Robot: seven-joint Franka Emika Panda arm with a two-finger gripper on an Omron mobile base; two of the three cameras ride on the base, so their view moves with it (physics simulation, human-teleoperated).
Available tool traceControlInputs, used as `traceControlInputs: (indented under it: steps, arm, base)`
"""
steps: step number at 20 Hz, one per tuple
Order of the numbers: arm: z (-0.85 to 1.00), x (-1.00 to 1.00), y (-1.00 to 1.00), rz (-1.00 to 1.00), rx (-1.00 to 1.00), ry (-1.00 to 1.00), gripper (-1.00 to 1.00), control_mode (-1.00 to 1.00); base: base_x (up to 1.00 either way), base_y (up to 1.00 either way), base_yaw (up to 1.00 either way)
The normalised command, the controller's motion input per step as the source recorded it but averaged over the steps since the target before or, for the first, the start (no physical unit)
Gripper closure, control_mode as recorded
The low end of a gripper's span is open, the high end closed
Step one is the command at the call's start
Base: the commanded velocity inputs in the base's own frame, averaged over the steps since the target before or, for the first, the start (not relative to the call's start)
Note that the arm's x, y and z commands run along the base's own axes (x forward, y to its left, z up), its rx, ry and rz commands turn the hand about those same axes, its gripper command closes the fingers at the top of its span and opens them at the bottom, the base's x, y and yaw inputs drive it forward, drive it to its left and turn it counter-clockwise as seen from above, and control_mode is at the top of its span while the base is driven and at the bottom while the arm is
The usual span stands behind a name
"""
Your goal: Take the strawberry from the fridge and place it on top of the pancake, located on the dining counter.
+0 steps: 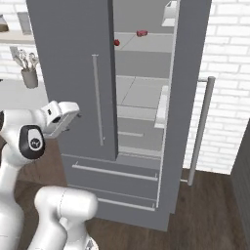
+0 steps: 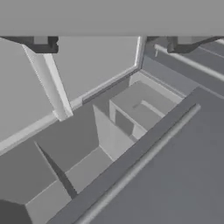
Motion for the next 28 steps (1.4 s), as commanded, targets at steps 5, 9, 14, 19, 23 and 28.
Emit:
traceControlInputs:
  steps: [5, 9, 14, 19, 23, 28]
  arm:
    - [-0.02, 0.08, 0.66, 0.16, 0.33, -0.05, -1.0, -1.0]
    - [0.41, 0.17, 0.03, 0.15, 0.25, -0.02, -1.0, -1.0]
    - [0.58, 0.33, -0.01, 0.12, 0.23, 0.05, -1.0, -1.0]
    - [0.59, 0.35, 0.0, 0.01, 0.16, 0.19, -1.0, -1.0]
    - [0.38, 0.34, -0.09, -0.01, 0.06, 0.03, -1.0, -1.0]
    - [0.3, 0.42, -0.14, -0.06, 0.01, 0.02, -1.0, -1.0]
  base:
    - [0.0, 0.0, 0.0]
    - [0.0, 0.0, 0.0]
    - [0.0, 0.0, 0.0]
    - [0.0, 0.0, 0.0]
    - [0.0, 0.0, 0.0]
    - [0.0, 0.0, 0.0]
